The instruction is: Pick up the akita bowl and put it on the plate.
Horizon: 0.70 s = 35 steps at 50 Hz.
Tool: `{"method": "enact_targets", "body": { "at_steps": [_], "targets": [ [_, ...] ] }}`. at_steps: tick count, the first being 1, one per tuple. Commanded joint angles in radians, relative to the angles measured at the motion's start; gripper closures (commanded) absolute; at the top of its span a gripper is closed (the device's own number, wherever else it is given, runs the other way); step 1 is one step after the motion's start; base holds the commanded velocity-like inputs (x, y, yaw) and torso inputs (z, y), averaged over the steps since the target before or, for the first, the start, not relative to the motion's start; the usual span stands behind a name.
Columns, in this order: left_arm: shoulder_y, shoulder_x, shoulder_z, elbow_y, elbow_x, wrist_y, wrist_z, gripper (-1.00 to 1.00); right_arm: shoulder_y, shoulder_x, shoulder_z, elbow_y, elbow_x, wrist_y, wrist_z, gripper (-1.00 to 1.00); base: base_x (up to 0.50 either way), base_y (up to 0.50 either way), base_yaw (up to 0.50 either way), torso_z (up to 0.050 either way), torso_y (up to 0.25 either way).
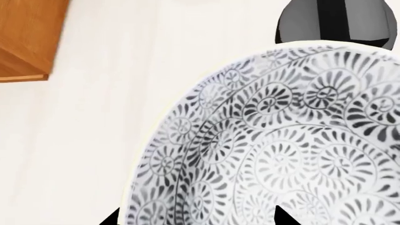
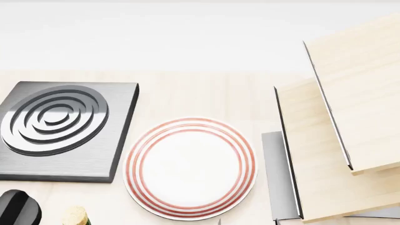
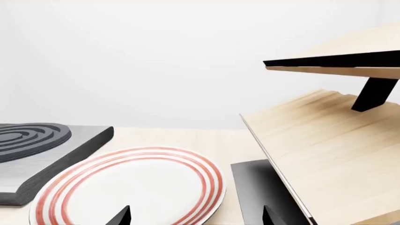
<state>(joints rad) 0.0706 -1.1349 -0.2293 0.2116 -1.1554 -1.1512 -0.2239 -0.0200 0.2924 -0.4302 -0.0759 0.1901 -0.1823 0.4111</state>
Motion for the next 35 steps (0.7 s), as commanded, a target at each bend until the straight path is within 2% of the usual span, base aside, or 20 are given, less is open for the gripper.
{"method": "enact_targets", "body": {
  "at_steps": [1,16,19,20,28,35],
  "targets": [
    [-0.054,0.007,0.075,-0.018,0.023,-0.003,0.003,-1.00,0.003,0.000,-0.004,0.010,0.001,-0.004,0.001,-1.00,0.00,0.00,0.00,0.000,0.000],
    [-0.077,0.016,0.123,-0.026,0.046,0.002,0.008,-1.00,0.004,0.003,-0.009,0.009,0.003,-0.005,0.004,-1.00,0.00,0.00,0.00,0.000,0.000],
    [-0.070,0.006,0.159,-0.004,0.083,0.036,0.051,-1.00,0.005,0.004,-0.009,0.008,0.004,-0.005,0.006,-1.00,0.00,0.00,0.00,0.000,0.000],
    [-0.064,0.002,0.166,0.003,0.096,0.049,0.061,1.00,0.005,0.004,-0.009,0.007,0.004,-0.004,0.006,-1.00,0.00,0.00,0.00,0.000,0.000],
    [-0.080,0.017,0.192,-0.012,0.148,0.109,0.090,1.00,0.003,0.006,-0.011,0.003,0.005,-0.006,0.009,-1.00,0.00,0.00,0.00,0.000,0.000],
    [-0.085,0.039,0.157,-0.025,0.172,0.162,0.064,1.00,0.005,0.006,-0.013,0.010,0.006,-0.009,0.010,-1.00,0.00,0.00,0.00,0.000,0.000]
  ]
}}
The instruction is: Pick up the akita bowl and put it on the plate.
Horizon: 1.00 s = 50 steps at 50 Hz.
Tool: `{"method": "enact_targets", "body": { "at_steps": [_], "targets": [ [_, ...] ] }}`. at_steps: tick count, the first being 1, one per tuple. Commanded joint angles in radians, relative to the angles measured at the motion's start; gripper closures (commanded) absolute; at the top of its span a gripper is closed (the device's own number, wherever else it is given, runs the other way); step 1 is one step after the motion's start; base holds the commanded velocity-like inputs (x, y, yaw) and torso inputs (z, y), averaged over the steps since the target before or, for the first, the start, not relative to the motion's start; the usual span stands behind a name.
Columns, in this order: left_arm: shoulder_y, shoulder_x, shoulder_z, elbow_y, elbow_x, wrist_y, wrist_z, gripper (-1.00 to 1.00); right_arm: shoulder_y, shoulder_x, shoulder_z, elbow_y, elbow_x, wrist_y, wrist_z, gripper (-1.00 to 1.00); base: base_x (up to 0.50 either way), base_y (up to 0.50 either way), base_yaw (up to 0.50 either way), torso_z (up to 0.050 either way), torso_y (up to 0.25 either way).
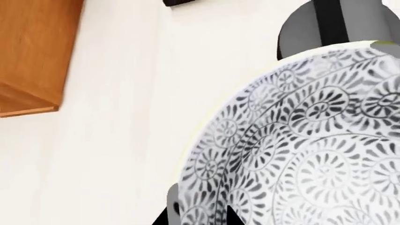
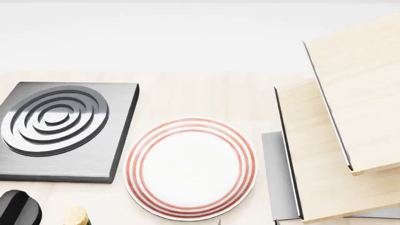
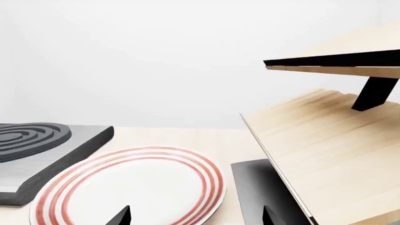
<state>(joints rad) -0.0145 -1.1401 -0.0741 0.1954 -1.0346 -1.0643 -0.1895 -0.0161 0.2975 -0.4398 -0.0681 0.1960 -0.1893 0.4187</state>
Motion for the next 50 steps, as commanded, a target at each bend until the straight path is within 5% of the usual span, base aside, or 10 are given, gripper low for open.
{"method": "enact_targets", "body": {
  "at_steps": [1,28,42,50],
  "targets": [
    [0.006,0.038,-0.002,-0.001,0.058,0.089,0.040,1.00,0.002,0.001,-0.003,0.002,0.000,-0.001,0.003,-1.00,0.00,0.00,0.00,0.000,0.000],
    [0.158,-0.017,-0.305,0.238,0.042,0.134,-0.067,1.00,0.008,0.002,-0.011,0.013,0.003,-0.005,0.009,-1.00,0.00,0.00,0.00,-0.001,0.000],
    [0.069,-0.025,-0.495,0.317,-0.097,0.074,-0.176,1.00,0.012,0.003,-0.015,0.019,0.005,-0.005,0.011,-1.00,0.00,0.00,0.00,0.000,0.000],
    [0.078,-0.025,-0.511,0.350,-0.070,0.086,-0.172,1.00,0.011,0.006,-0.018,0.016,0.006,-0.005,0.012,-1.00,0.00,0.00,0.00,0.000,0.000]
  ]
}}
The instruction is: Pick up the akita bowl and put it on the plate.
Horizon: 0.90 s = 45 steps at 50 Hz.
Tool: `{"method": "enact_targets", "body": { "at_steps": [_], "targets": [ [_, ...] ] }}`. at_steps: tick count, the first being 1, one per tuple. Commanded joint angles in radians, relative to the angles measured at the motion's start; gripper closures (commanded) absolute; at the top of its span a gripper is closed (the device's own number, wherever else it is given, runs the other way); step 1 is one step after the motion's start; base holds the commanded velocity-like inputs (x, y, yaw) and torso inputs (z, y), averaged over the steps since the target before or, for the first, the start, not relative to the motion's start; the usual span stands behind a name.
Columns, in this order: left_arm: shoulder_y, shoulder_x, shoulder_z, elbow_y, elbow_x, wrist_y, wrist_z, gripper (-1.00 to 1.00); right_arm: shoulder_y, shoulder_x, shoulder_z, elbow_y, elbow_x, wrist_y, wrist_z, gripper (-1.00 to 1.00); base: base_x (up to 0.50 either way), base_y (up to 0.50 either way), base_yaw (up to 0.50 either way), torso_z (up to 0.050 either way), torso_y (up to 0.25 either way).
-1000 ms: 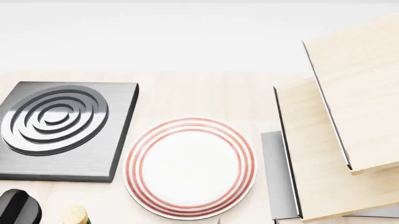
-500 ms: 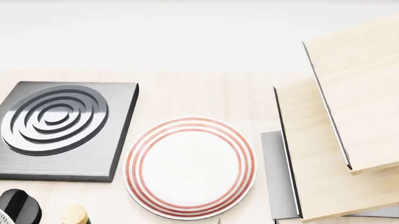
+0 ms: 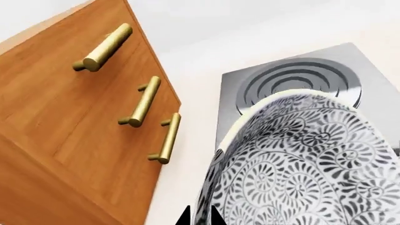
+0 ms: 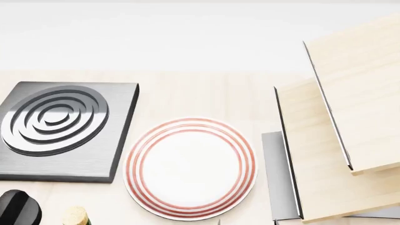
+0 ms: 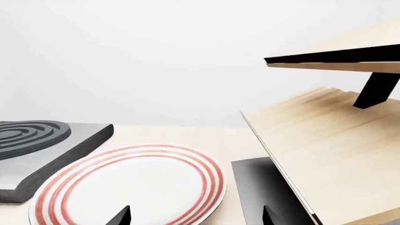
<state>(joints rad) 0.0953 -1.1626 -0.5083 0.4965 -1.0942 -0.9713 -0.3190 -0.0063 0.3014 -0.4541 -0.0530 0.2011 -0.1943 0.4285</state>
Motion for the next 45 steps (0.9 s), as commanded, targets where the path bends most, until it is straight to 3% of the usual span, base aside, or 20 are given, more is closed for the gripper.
{"method": "enact_targets", "body": {
  "at_steps": [1,26,35,45],
  "targets": [
    [-0.035,-0.004,-0.080,0.050,-0.017,-0.011,-0.046,1.00,0.002,0.002,-0.003,0.002,0.002,-0.002,0.002,-1.00,0.00,0.00,0.00,0.000,0.000],
    [-0.090,-0.031,-0.212,0.113,-0.078,-0.051,-0.098,1.00,0.008,0.003,-0.009,0.016,0.006,-0.008,0.005,-1.00,0.00,0.00,0.00,0.000,0.000],
    [-0.099,-0.028,-0.192,0.130,-0.053,-0.002,-0.060,1.00,0.010,0.003,-0.013,0.020,0.005,-0.008,0.006,-1.00,0.00,0.00,0.00,0.000,0.000],
    [-0.173,-0.053,-0.182,0.125,-0.058,0.047,-0.111,1.00,0.010,0.003,-0.017,0.023,0.007,-0.011,0.006,-1.00,0.00,0.00,0.00,0.000,0.000]
  ]
}}
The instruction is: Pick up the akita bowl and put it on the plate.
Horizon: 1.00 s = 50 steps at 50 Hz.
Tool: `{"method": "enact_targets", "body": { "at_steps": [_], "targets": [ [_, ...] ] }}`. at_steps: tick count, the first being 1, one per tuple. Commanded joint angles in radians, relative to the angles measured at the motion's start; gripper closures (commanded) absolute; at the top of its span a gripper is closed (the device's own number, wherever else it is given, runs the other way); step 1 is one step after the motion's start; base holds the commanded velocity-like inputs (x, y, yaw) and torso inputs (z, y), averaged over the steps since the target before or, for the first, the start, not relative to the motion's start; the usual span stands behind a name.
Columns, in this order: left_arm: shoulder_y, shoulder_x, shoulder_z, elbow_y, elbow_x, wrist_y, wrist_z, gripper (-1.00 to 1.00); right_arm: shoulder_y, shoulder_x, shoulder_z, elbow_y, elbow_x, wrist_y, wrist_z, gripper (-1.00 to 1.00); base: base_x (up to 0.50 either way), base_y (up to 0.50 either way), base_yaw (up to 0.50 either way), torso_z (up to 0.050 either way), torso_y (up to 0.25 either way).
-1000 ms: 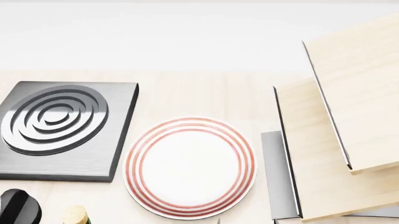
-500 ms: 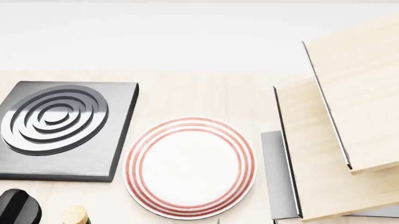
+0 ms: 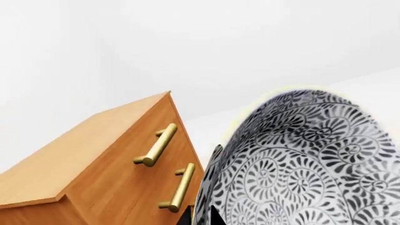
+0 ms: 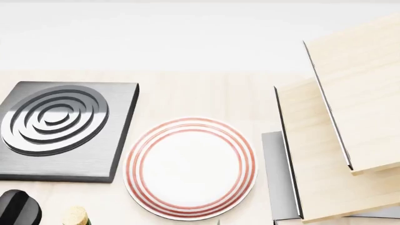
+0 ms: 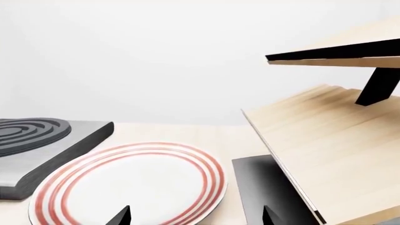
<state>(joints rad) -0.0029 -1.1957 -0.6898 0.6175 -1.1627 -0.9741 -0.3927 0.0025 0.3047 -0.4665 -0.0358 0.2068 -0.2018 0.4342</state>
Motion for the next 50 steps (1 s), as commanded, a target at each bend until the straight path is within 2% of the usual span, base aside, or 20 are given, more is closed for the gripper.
{"method": "enact_targets", "body": {
  "at_steps": [1,7,15,24,27,31,32,33,35,50],
  "targets": [
    [-0.082,-0.026,0.003,-0.001,-0.001,0.048,-0.043,1.00,0.002,0.000,-0.005,0.007,0.000,-0.004,0.000,-1.00,0.00,0.00,0.00,0.000,0.000],
    [-0.141,-0.048,0.031,-0.025,-0.039,0.084,-0.075,1.00,0.003,0.001,-0.005,0.008,0.003,-0.005,0.001,-1.00,0.00,0.00,0.00,0.000,0.002],
    [-0.250,-0.109,0.159,-0.087,-0.093,0.171,-0.152,1.00,0.002,0.003,-0.008,0.005,0.003,-0.002,0.004,-1.00,0.00,0.00,0.00,0.000,0.000],
    [-0.410,-0.266,0.429,-0.185,-0.184,0.355,-0.233,1.00,0.005,0.003,-0.010,0.012,0.004,-0.006,0.004,-1.00,0.00,0.00,0.00,0.000,0.000],
    [-0.448,-0.354,0.568,-0.219,-0.234,0.501,-0.261,1.00,0.007,0.002,-0.010,0.018,0.006,-0.011,0.003,-1.00,0.00,0.00,0.00,0.000,0.000],
    [-0.453,-0.374,0.589,-0.234,-0.251,0.563,-0.275,1.00,0.007,0.001,-0.013,0.018,0.005,-0.009,0.004,-1.00,0.00,0.00,0.00,0.000,0.000],
    [-0.603,-0.272,0.729,-0.232,-0.185,0.418,-0.264,1.00,0.008,0.000,-0.013,0.023,0.005,-0.012,0.003,-1.00,0.00,0.00,0.00,0.000,0.000],
    [-0.753,-0.185,0.816,-0.249,-0.141,0.290,-0.253,1.00,0.008,0.000,-0.014,0.023,0.006,-0.012,0.002,-1.00,0.00,0.00,0.00,0.000,0.000],
    [-1.026,-0.127,0.867,-0.267,-0.109,0.217,-0.242,1.00,0.007,0.003,-0.014,0.017,0.006,-0.010,0.004,-1.00,0.00,0.00,0.00,0.000,0.000],
    [-1.294,0.149,1.014,-0.459,0.033,0.141,-0.221,1.00,0.018,-0.003,-0.022,0.044,0.008,-0.014,0.000,-1.00,0.00,0.00,0.00,0.000,0.001]
  ]
}}
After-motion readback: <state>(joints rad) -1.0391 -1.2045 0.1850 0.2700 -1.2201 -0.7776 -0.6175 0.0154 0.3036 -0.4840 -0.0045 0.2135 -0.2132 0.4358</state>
